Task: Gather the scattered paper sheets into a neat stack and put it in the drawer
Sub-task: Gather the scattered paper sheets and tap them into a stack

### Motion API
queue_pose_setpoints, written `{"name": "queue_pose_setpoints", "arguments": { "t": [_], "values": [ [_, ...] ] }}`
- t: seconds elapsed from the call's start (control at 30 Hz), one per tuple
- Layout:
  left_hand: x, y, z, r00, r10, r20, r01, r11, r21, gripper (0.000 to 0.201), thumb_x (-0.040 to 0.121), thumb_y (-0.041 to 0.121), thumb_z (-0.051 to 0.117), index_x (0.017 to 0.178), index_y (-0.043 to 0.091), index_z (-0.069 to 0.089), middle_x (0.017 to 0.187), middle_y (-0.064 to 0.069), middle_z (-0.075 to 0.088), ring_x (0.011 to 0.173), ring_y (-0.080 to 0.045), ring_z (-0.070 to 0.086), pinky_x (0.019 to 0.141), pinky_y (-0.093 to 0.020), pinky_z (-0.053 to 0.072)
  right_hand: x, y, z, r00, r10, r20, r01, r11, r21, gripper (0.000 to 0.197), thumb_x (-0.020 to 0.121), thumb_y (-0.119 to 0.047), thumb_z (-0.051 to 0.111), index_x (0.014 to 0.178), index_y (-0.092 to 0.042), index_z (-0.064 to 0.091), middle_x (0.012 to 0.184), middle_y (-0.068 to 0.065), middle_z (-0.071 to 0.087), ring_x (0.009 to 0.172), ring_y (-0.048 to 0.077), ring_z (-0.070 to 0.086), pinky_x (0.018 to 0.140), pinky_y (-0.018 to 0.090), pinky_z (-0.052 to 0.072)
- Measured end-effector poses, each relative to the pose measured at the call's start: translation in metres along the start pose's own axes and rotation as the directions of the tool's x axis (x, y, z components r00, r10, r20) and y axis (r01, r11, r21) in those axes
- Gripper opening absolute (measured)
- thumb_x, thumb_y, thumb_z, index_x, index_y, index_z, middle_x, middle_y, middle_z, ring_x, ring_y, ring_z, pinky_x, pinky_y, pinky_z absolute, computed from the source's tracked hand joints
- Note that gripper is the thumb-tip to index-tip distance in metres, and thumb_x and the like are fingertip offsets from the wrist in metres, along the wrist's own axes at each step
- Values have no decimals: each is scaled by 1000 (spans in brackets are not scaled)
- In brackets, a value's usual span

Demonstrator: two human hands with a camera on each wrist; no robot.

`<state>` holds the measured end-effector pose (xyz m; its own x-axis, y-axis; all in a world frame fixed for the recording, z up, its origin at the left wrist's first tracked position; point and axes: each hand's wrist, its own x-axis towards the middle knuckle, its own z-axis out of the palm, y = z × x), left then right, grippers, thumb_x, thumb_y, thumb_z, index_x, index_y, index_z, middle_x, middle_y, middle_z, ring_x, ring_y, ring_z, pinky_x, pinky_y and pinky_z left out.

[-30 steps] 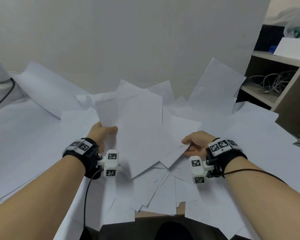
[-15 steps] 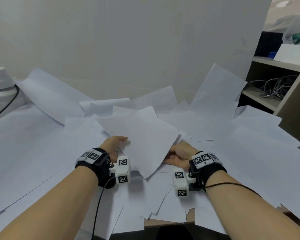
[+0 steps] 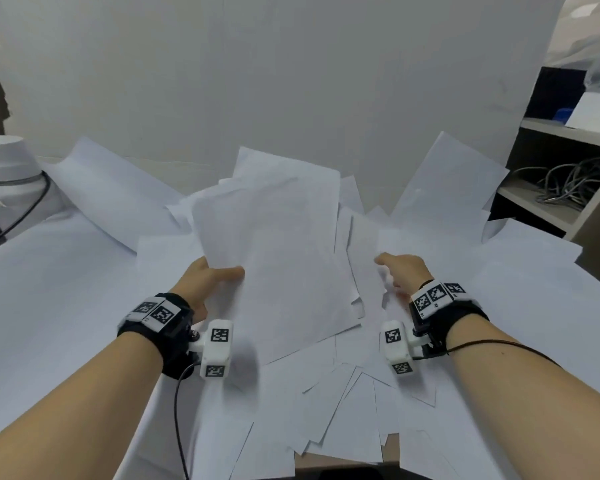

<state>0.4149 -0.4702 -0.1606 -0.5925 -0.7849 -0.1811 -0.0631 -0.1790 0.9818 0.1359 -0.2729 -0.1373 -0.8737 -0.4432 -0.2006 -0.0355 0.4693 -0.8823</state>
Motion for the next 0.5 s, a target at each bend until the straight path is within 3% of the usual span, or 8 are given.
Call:
{"name": "queue_pose_setpoints", "arguments": {
  "t": [0.1, 0.17, 0.2, 0.3, 0.4, 0.5],
  "values": [
    [1, 5, -4, 1000, 4, 24, -4, 1000, -27, 21, 90, 2, 69, 109, 12, 69, 94, -9, 78, 78, -25, 74, 73, -37, 57, 3, -10, 1, 989, -54, 137, 50, 998, 30, 36, 81, -37, 72, 99, -7, 63, 99, 9, 63, 92, 29, 62, 85, 42, 53],
    [4, 2, -4, 1000, -12, 23, 13, 999, -51, 23, 89, 4, 70, 111, 11, 69, 100, -11, 78, 82, -25, 74, 76, -38, 57, 4, -13, 4, 983, -97, 158, 89, 994, 57, 24, 83, -27, 73, 77, -10, 57, 83, 12, 58, 80, 28, 60, 73, 38, 51],
    [5, -1, -4, 1000, -19, 13, 20, 998, -61, 25, 89, 4, 71, 112, 11, 68, 101, -10, 78, 85, -26, 74, 77, -38, 57, 6, -11, 6, 981, -128, 149, 123, 992, 40, 30, 84, -21, 73, 68, -12, 49, 76, 12, 53, 74, 26, 56, 66, 34, 46],
    [9, -10, -5, 999, -40, -16, 40, 999, -26, 33, 87, 2, 73, 119, 8, 65, 105, -11, 77, 91, -29, 73, 77, -37, 57, 7, -9, 14, 967, -249, 59, 255, 957, -135, 31, 83, -8, 70, 64, -9, 46, 70, 11, 44, 64, 20, 43, 55, 26, 34],
    [14, -14, -11, 998, -49, -31, 50, 999, 19, 34, 87, -3, 72, 119, 2, 62, 107, -16, 75, 86, -30, 74, 74, -37, 58, 13, -9, 15, 955, -292, 52, 296, 936, -191, 36, 83, -9, 70, 58, -10, 45, 62, 9, 38, 59, 20, 36, 54, 27, 29],
    [16, -11, -19, 998, -51, -31, 51, 999, 4, 30, 89, -4, 69, 117, 2, 62, 111, -19, 73, 92, -33, 71, 82, -43, 56, 14, -14, 11, 947, -313, 79, 322, 929, -183, 40, 89, -16, 67, 56, -9, 46, 61, 10, 37, 61, 21, 38, 57, 27, 31]
  ]
}}
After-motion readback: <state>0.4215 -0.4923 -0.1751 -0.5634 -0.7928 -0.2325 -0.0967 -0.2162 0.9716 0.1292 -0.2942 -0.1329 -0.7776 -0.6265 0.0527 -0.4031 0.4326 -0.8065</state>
